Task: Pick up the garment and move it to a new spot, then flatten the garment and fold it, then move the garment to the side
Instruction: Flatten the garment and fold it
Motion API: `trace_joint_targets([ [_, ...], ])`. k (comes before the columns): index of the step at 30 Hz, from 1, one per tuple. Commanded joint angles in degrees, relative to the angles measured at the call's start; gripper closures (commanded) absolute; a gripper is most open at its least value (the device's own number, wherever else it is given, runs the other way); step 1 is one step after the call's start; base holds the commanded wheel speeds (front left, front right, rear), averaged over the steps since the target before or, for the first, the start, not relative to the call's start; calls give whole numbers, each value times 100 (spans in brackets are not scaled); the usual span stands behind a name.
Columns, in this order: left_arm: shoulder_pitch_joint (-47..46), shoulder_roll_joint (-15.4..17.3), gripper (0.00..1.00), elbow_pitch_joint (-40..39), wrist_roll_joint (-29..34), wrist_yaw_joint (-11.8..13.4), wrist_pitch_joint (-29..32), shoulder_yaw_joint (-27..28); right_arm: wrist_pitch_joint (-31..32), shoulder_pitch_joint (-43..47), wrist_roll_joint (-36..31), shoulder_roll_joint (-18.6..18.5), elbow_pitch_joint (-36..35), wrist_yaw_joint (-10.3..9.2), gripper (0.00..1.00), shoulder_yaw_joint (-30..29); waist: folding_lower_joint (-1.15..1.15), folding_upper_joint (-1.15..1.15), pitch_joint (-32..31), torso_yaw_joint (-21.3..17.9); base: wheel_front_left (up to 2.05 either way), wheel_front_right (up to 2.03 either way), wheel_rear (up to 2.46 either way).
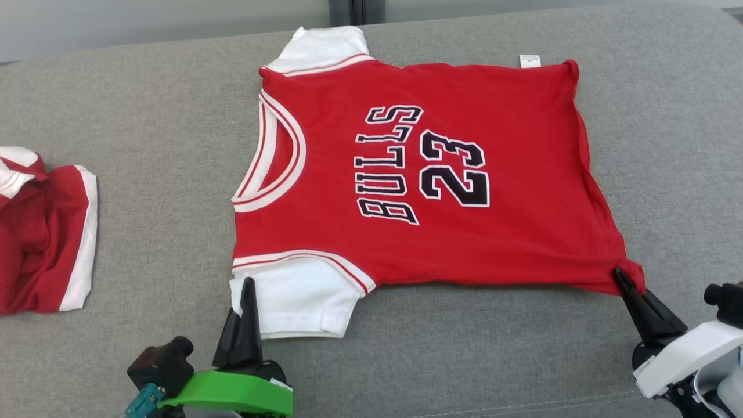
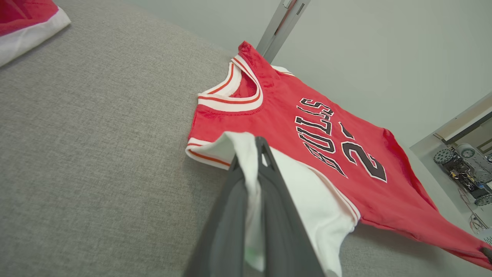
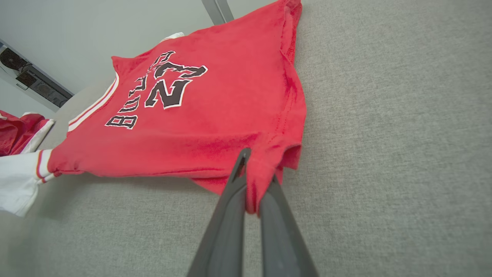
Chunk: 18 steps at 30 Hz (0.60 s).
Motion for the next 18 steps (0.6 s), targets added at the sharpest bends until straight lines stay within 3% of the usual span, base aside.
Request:
trace_joint_targets([
  [1,138,15,100,-65,28,24,-18,-20,-16,166,-68,3,3,-6,100,-75,0,0,-62,32,0,0,0],
  [9,227,30,100,-79,16,-23,-17,-86,85,502,-257,145,-41,-6,100,-329,0,0,-134,16,0,0,0],
  [18,-570,204,100,115,203,-206,218,-250,292,115,-534,244,-125,-6,100,-348,0,0,-35,-55,0,0,0],
])
